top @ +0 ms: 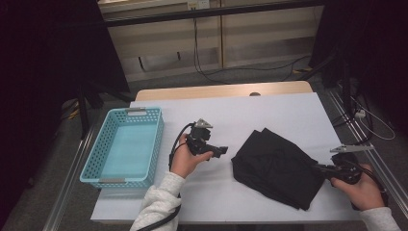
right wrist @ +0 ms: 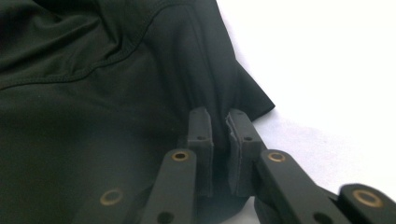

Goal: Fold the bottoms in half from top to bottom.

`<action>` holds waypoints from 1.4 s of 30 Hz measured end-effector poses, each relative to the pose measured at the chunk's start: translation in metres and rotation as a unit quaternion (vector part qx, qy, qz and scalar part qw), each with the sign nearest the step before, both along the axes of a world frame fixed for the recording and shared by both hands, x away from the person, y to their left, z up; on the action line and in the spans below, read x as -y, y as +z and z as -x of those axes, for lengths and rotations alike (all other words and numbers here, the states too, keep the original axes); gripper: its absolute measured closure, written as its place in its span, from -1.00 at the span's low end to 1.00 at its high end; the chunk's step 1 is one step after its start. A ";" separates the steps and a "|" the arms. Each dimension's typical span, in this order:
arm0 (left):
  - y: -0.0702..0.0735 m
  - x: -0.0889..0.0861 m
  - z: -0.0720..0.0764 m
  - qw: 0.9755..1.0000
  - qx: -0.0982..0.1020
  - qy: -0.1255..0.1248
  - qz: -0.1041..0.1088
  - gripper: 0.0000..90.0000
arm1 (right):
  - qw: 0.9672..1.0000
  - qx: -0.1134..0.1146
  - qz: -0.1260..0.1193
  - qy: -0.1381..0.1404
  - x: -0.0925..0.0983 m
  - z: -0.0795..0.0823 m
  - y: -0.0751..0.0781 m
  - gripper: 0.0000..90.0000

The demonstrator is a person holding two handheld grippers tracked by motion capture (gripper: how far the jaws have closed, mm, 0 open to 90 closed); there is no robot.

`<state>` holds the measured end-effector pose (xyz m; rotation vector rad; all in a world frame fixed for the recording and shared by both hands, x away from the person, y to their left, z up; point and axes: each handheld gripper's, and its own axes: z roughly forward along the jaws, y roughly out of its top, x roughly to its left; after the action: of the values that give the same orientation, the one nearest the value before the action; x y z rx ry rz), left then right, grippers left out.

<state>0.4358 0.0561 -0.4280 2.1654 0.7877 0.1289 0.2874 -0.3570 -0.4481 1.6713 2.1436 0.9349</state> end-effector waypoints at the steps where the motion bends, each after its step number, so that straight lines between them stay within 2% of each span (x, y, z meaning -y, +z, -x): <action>1: 0.000 0.000 0.000 1.000 -0.001 -0.001 0.000 -0.78 | 1.000 0.000 -0.002 0.004 0.000 -0.001 0.001 0.81; 4: 0.000 0.001 0.001 1.000 -0.001 -0.002 -0.001 -0.78 | 1.000 0.006 -0.007 0.016 0.000 -0.003 0.004 0.82; 6: 0.000 0.001 0.001 1.000 0.000 -0.002 -0.001 -0.78 | 0.999 0.019 -0.016 0.027 -0.002 -0.006 0.010 0.82; 11: -0.001 -0.002 0.002 1.000 -0.001 0.004 -0.001 -0.78 | 0.998 0.043 -0.014 0.045 -0.010 -0.015 0.020 0.82; 13: -0.001 -0.003 0.002 1.000 -0.003 0.003 -0.001 -0.78 | 0.998 0.051 -0.006 0.046 -0.013 -0.020 0.021 0.82; 17: -0.002 -0.002 0.003 1.000 -0.003 0.002 -0.001 -0.78 | 0.998 0.048 -0.004 0.049 -0.014 -0.031 0.012 0.82; 19: -0.002 0.000 0.005 1.000 0.001 0.010 -0.005 -0.78 | 0.998 0.047 0.000 0.044 -0.014 -0.036 0.007 0.82; 20: -0.002 0.000 0.005 1.000 -0.004 0.002 0.000 -0.78 | 0.998 0.035 -0.002 0.045 -0.015 -0.038 0.004 0.81; 22: -0.001 0.000 0.006 1.000 -0.005 0.002 0.003 -0.78 | 0.999 0.037 0.010 0.038 -0.014 -0.038 0.000 0.77; 23: -0.001 0.000 0.006 1.000 -0.007 0.003 0.006 -0.78 | 0.999 0.039 0.007 0.036 -0.012 -0.037 0.000 0.72; 27: 0.000 0.003 0.010 1.000 -0.016 0.004 0.007 -0.79 | 0.999 0.046 0.008 0.026 -0.008 -0.035 -0.001 0.22; 28: 0.000 0.005 0.011 1.000 -0.018 0.004 0.010 -0.80 | 0.998 0.057 0.005 0.021 -0.007 -0.035 0.000 0.08; 32: -0.001 0.014 0.017 1.000 -0.022 -0.004 0.009 -0.81 | 0.996 0.087 -0.002 0.014 -0.009 -0.034 0.008 -0.24; 38: -0.009 0.026 0.026 0.999 -0.032 -0.020 -0.007 -0.79 | 0.995 0.101 -0.001 0.005 -0.012 -0.035 0.008 -0.45; 42: -0.016 0.035 0.034 0.999 -0.039 -0.030 -0.015 -0.74 | 0.994 0.105 -0.001 0.004 -0.014 -0.035 0.008 -0.50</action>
<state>0.4021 0.0212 -0.4441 2.2306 0.7682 0.0254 0.3221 -0.3429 -0.4403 1.4914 2.0126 1.0635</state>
